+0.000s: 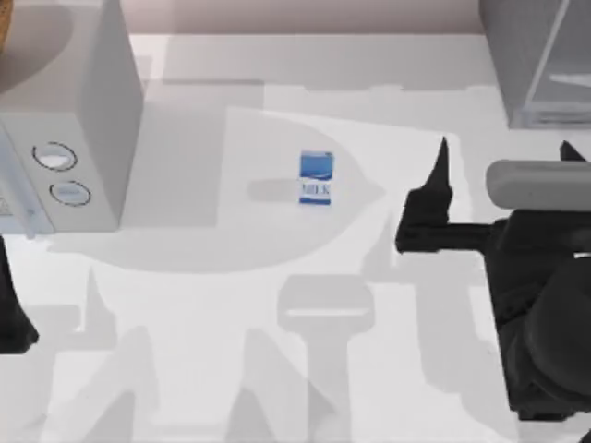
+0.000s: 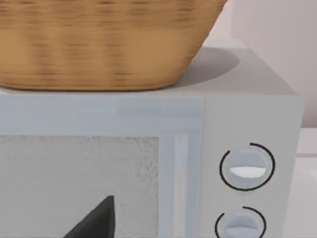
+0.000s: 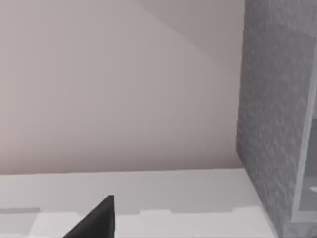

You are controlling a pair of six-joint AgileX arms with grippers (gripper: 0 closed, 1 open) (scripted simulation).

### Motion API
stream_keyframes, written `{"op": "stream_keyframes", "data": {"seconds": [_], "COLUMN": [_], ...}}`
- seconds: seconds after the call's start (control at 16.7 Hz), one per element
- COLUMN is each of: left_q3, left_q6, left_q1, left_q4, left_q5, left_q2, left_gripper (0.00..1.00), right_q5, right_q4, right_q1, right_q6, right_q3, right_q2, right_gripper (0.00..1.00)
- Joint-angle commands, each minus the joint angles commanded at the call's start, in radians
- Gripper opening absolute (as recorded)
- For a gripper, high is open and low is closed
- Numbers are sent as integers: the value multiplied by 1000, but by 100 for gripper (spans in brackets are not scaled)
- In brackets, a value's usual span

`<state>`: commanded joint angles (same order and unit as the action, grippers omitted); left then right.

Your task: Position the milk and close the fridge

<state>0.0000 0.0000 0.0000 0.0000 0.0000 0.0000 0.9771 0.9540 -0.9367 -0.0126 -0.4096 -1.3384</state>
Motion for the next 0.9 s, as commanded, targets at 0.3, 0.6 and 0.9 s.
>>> {"op": "stream_keyframes", "data": {"seconds": [0.3, 0.6, 0.9], "left_q3": [0, 0, 0], "left_q6": [0, 0, 0], "left_q1": [0, 0, 0], "left_q4": [0, 0, 0], "left_q5": [0, 0, 0], "left_q2": [0, 0, 0], "left_gripper": [100, 100, 100], "right_q5": [24, 29, 25], "right_q4": [171, 312, 382], "right_q1": [10, 30, 49], "right_q6": [0, -2, -4], "right_q3": [-320, -602, -753], "right_q2": [-537, -980, -1176], "right_gripper": [100, 100, 100]}}
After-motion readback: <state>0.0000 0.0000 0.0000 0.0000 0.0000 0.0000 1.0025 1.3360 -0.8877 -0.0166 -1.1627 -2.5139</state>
